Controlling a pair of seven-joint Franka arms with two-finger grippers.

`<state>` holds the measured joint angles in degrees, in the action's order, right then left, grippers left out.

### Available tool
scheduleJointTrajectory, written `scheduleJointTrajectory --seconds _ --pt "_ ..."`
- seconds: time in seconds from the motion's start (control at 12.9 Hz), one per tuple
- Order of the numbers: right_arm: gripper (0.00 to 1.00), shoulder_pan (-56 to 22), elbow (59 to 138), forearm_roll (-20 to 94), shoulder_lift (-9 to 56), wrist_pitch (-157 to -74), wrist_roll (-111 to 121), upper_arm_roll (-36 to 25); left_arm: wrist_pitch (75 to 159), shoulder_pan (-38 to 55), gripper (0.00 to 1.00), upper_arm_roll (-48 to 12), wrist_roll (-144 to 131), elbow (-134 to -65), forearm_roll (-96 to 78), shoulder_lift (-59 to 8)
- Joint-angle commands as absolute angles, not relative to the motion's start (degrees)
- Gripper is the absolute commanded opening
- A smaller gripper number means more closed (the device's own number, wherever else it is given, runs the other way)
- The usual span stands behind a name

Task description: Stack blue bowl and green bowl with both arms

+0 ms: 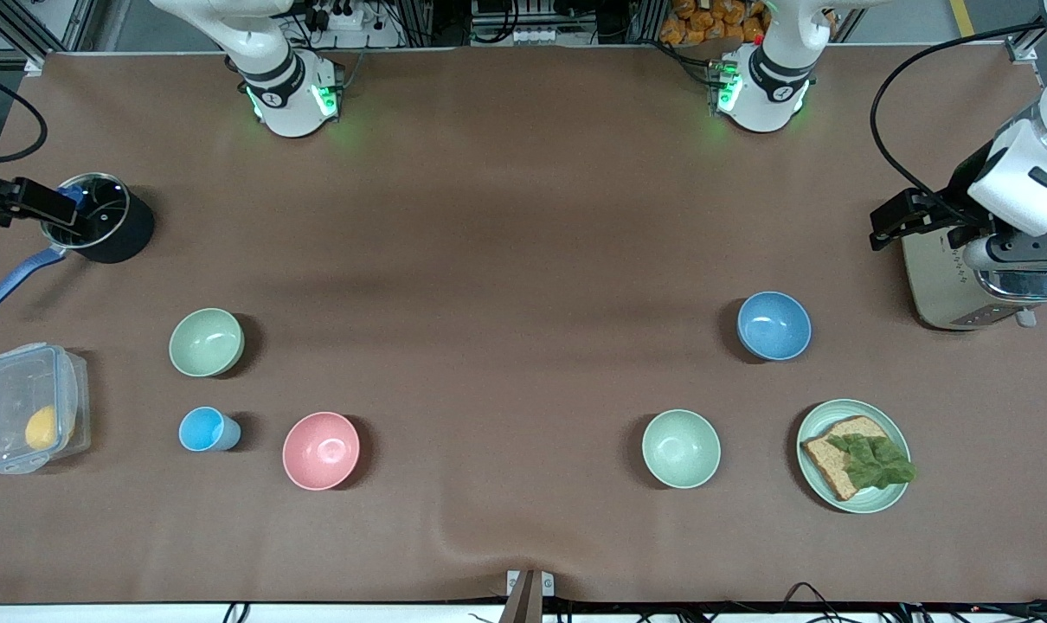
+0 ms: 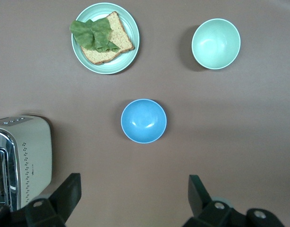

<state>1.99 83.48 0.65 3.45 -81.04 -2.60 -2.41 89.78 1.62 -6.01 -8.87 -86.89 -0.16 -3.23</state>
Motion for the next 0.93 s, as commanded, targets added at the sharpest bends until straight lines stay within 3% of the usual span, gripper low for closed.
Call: scheduleJointTrajectory --seconds 0.0,0.31,0.54,0.85 --pt "1.0 1.85 82.44 -0.18 3.69 -79.89 -3.52 -2.29 88.42 1.32 1.0 -6.15 -7.38 -85.52 1.14 -3.6" --pt "1.0 1.85 83.5 -0.18 2.99 -79.98 -3.52 -2.29 88.68 1.15 1.0 -6.24 -7.21 -87.87 7.39 -7.98" --pt "1.0 3.33 85.95 -0.18 3.25 -79.18 -2.47 -3.25 103.04 -1.32 1.0 -6.24 -8.08 -100.58 7.29 -9.84" --pt "1.0 5.08 95.41 -0.09 4.13 -88.03 -1.85 -3.43 121.34 -3.51 1.0 -6.33 -9.83 -112.57 7.29 -13.43"
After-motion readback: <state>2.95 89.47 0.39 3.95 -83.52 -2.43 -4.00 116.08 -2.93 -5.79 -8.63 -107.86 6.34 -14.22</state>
